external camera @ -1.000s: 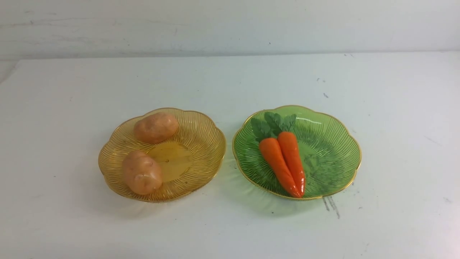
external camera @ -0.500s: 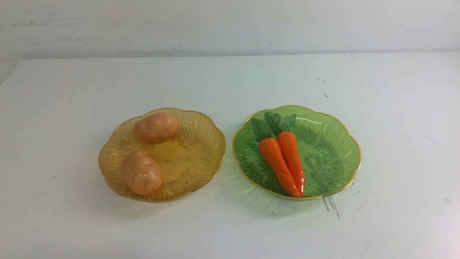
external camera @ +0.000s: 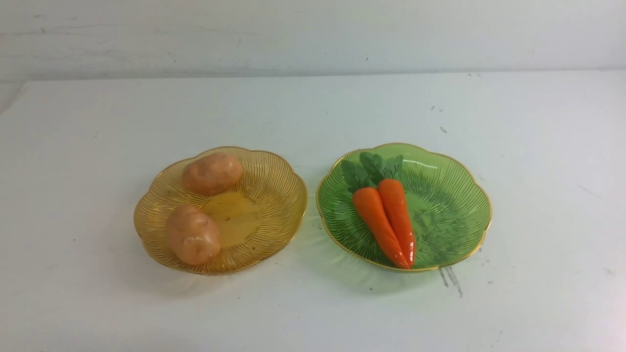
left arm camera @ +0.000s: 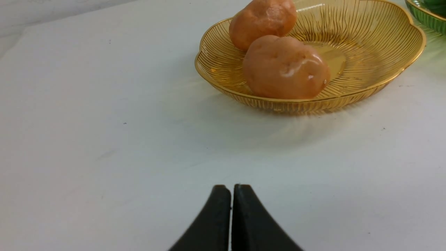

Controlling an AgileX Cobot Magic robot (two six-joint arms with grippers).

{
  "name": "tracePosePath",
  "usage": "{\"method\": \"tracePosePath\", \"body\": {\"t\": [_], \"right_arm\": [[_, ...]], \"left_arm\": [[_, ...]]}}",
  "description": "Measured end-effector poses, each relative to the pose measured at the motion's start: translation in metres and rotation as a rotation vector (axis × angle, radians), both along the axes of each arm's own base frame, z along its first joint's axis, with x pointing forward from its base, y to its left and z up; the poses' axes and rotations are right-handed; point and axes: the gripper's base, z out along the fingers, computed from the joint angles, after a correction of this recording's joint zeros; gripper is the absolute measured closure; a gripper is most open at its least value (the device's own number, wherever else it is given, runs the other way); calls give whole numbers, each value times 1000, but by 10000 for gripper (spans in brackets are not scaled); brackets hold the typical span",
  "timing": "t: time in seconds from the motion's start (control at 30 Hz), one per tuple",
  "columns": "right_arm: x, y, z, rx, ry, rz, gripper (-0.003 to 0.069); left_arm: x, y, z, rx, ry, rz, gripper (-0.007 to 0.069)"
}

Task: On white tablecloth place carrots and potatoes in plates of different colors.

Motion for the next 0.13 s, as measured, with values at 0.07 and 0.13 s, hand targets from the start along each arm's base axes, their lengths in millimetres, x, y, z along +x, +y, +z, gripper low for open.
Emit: {"method": "tracePosePath", "body": {"t": [0.07,0.13], "right_arm": [[0,0,0,0,0,0,674],[0,0,0,0,0,0,674]], "left_arm": [[0,0,0,0,0,0,628],[0,0,0,0,0,0,628]]}}
